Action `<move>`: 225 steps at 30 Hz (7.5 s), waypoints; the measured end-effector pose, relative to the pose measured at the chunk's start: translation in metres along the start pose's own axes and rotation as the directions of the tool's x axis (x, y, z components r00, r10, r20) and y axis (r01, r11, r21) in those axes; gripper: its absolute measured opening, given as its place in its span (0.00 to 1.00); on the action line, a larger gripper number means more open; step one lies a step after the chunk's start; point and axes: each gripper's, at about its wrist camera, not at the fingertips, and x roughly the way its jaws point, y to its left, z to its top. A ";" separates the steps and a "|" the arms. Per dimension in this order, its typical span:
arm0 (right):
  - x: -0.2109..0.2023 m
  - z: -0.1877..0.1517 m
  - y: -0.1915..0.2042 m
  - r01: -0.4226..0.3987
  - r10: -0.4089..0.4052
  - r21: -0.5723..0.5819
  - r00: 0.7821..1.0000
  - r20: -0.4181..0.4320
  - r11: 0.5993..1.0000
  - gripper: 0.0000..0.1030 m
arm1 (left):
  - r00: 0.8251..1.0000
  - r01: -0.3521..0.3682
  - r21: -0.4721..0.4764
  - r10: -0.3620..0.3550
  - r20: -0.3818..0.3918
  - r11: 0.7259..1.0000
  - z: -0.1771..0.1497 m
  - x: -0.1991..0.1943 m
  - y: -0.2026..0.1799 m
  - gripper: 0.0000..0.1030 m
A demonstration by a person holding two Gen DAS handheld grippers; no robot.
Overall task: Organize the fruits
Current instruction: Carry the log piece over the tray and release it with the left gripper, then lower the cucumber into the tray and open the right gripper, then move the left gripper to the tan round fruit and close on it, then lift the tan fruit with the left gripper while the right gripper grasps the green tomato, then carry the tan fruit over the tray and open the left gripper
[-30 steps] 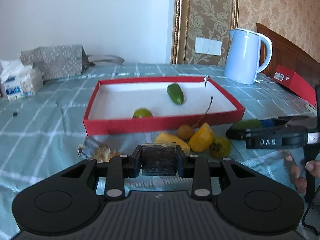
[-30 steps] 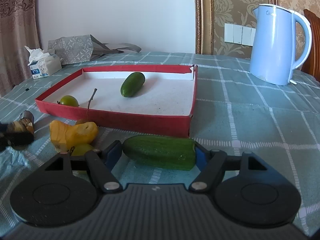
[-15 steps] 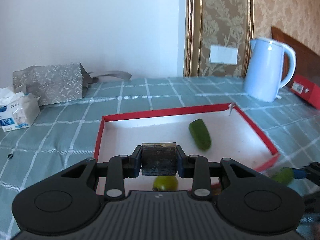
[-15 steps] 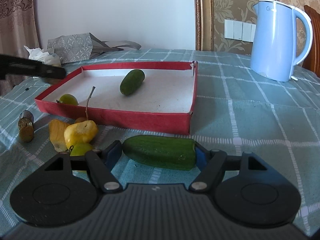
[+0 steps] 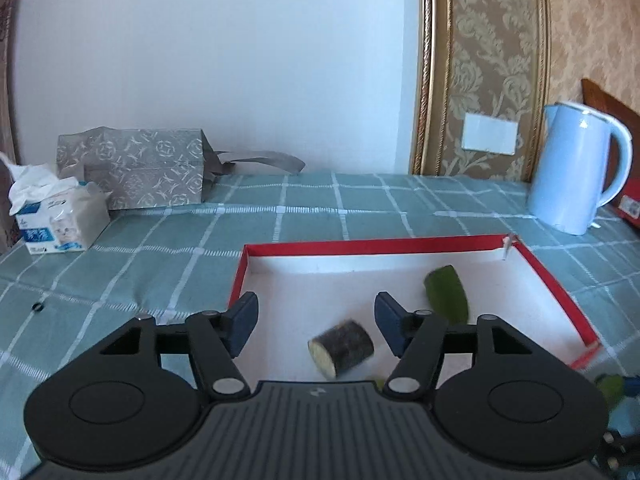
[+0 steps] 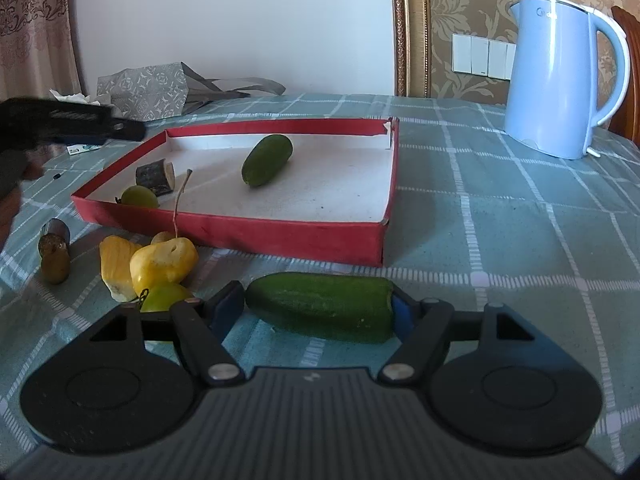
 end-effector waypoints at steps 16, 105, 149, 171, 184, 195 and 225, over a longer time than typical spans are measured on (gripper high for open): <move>0.000 0.000 0.000 0.010 -0.010 -0.008 1.000 0.006 1.000 0.71 | 0.992 0.124 0.049 -0.124 0.006 0.991 -0.080 -0.083 -0.009 0.71; -0.019 0.005 0.019 0.028 -0.025 -0.015 0.989 0.147 1.000 1.00 | 0.980 0.168 -0.046 -0.172 -0.099 0.985 -0.095 -0.052 0.015 0.28; -0.009 -0.004 0.041 0.043 -0.038 -0.123 0.998 0.040 0.991 0.31 | 0.975 0.192 -0.096 -0.201 -0.092 0.977 -0.095 -0.052 0.021 0.27; -0.008 -0.002 0.020 0.115 -0.114 -0.036 0.992 0.045 0.993 0.31 | 0.988 0.152 0.010 -0.152 -0.029 0.988 -0.078 -0.070 0.009 0.27; -0.006 -0.001 0.018 0.091 -0.091 -0.033 0.996 0.025 0.995 0.31 | 0.989 0.135 0.035 -0.133 -0.072 0.990 -0.088 -0.067 0.004 0.28; -0.004 -0.001 0.017 0.078 -0.077 -0.032 0.997 0.016 0.996 0.31 | 0.990 0.124 0.011 -0.123 -0.075 0.992 -0.091 -0.063 0.006 0.57; -0.002 -0.002 0.021 0.087 -0.087 -0.046 0.996 0.002 0.995 0.33 | 0.998 0.069 0.045 -0.069 -0.004 0.997 -0.015 -0.032 0.018 0.26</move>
